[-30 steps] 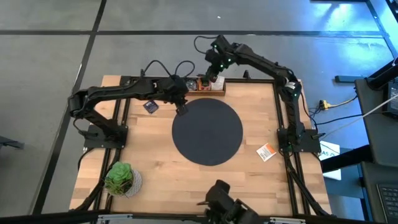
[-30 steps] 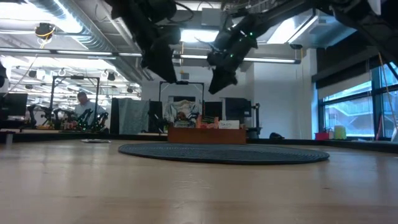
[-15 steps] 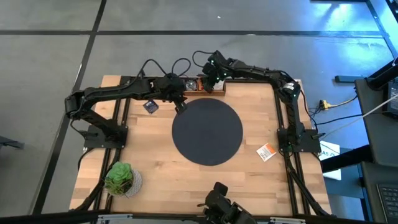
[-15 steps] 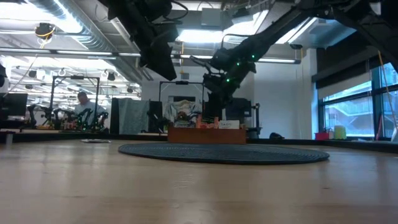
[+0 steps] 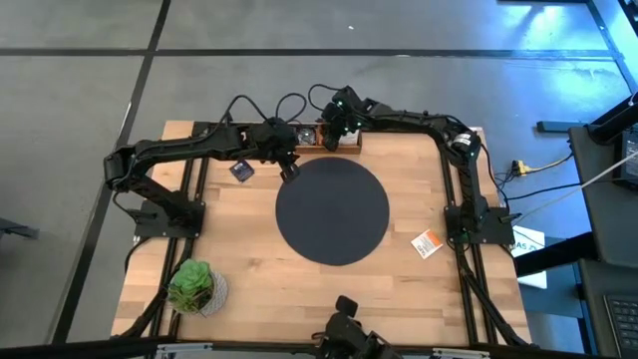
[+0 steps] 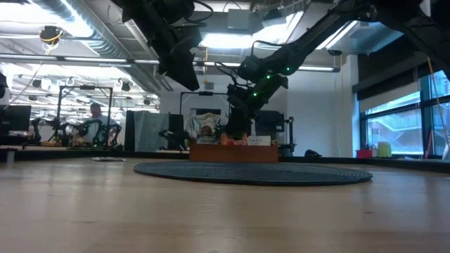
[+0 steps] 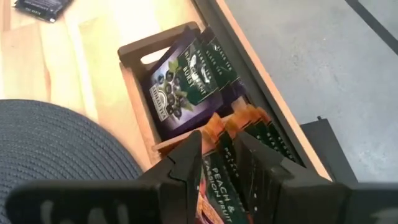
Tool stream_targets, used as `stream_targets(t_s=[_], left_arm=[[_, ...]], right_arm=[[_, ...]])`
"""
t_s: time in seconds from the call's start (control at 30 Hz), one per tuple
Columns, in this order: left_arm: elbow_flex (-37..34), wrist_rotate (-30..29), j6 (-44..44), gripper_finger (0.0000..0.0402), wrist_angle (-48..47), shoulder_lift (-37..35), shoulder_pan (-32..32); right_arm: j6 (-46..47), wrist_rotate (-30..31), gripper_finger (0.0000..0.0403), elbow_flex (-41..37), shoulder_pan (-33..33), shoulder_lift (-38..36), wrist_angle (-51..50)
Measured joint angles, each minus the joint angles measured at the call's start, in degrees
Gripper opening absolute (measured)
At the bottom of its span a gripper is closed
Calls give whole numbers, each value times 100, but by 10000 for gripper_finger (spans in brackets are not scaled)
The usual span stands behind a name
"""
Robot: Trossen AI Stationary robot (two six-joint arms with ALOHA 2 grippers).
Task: Pick & Place Tea
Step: Put the orange tea bag into the middle section of the wooden organizer
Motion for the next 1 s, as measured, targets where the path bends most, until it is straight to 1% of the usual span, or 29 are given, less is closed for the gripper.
stream_targets(t_s=[0.2,0.27,0.47,0.63,0.7,0.77,0.8,0.87,1.0], left_arm=[[0,2,0,115,0,0,0],[0,1,-36,113,0,0,0],[0,4,-119,113,-2,0,0],[0,4,-190,116,8,2,0],[0,5,-198,115,30,4,0],[0,7,-199,113,28,4,0],[0,7,-202,113,28,4,0],[0,7,-219,112,28,4,0],[-1,7,-221,114,28,4,0]], right_arm=[[3,-4,100,0,36,0,49],[201,-4,100,18,32,0,74],[1359,3,100,323,-1,2,124],[2853,-2,100,401,-21,3,103],[3476,171,100,398,-19,7,111],[4031,621,100,353,-15,7,135],[4164,849,100,312,0,7,120],[4191,1183,100,286,35,13,-1],[4223,1228,100,289,224,9,-126]])
